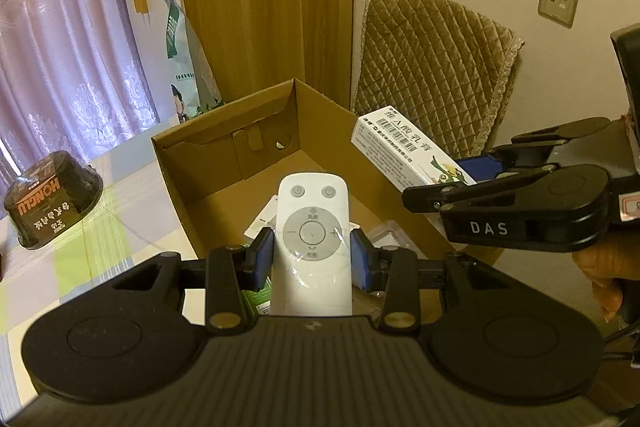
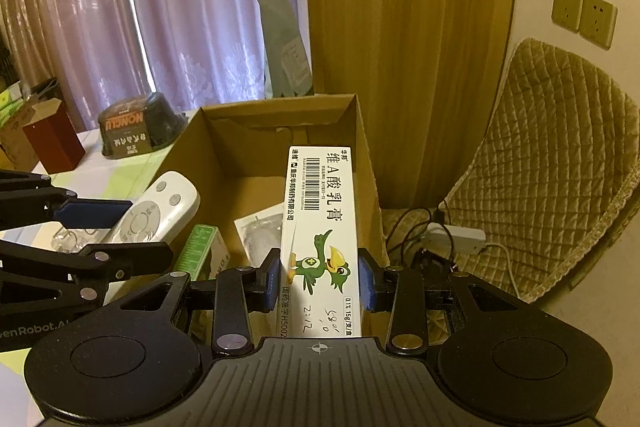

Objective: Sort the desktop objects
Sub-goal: 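Carry the Midea remote and ointment box with both tools over the cardboard box, then open both tools to drop the Midea remote and ointment box into the box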

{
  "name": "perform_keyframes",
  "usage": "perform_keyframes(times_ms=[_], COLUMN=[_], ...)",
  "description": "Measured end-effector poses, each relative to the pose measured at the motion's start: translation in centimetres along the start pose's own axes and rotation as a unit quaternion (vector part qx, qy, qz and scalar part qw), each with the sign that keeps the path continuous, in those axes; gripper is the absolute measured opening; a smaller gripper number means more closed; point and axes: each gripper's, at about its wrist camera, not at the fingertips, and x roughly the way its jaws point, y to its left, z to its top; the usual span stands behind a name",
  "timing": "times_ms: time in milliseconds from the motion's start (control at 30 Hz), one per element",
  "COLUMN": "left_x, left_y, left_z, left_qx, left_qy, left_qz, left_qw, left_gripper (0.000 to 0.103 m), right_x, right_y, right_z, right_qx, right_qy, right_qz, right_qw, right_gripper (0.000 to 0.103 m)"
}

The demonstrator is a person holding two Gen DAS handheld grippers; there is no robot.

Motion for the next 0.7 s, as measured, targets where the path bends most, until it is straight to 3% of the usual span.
perform_keyframes(times_ms=[700], left_x=[3.3], left_y=[-0.3], left_z=[-1.1], left_qx=[0.019], left_qy=[0.022], left_qz=[0.014], left_qw=[0.9995], left_gripper=[0.036], right_x=[2.3], right_y=[0.4], right_z=[-1.2], right_qx=[-0.012], right_qy=[0.029], right_qz=[0.012], right_qw=[0.999], right_gripper=[0.037])
